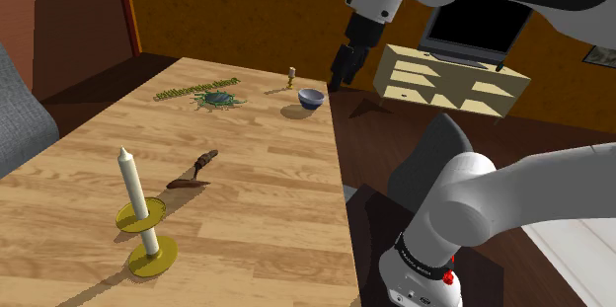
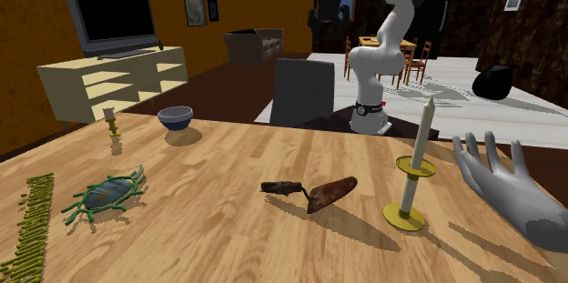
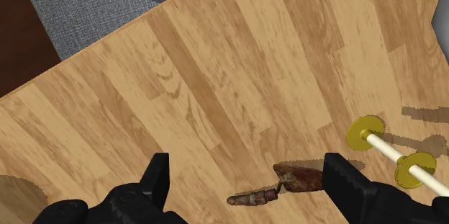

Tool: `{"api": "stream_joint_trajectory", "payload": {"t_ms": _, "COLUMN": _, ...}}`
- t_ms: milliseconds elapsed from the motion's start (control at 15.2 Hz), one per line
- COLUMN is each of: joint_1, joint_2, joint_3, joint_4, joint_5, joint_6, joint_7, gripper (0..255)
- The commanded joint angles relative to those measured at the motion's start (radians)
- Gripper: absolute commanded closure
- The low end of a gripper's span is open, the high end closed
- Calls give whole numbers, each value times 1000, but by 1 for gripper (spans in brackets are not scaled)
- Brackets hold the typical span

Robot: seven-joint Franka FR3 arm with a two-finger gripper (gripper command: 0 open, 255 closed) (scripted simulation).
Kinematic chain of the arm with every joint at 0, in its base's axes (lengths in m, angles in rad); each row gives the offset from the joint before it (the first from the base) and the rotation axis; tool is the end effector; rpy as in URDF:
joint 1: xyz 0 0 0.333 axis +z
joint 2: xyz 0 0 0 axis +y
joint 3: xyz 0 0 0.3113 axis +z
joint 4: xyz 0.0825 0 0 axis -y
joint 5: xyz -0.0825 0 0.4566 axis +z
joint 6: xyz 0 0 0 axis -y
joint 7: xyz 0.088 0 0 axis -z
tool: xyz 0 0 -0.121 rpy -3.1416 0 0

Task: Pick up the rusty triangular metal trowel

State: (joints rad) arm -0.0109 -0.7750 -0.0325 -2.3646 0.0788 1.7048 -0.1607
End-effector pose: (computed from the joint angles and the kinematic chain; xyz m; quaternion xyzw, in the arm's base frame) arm 0.4005 -0.0107 0.5773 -0.9953 -0.0594 -0.0620 0.0448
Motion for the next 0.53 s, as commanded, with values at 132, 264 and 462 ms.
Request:
{"api": "stream_joint_trajectory", "payload": {"t_ms": 132, "joint_1": 0, "joint_2": 40, "joint_3": 30, "joint_4": -19, "joint_5": 24, "joint_6": 56, "joint_7": 56, "gripper": 0}}
{"api": "stream_joint_trajectory", "payload": {"t_ms": 264, "joint_1": -1, "joint_2": 86, "joint_3": 60, "joint_4": -31, "joint_5": 46, "joint_6": 112, "joint_7": 111, "gripper": 0}}
{"api": "stream_joint_trajectory", "payload": {"t_ms": 462, "joint_1": -1, "joint_2": 166, "joint_3": 104, "joint_4": -39, "joint_5": 76, "joint_6": 197, "joint_7": 191, "gripper": 0}}
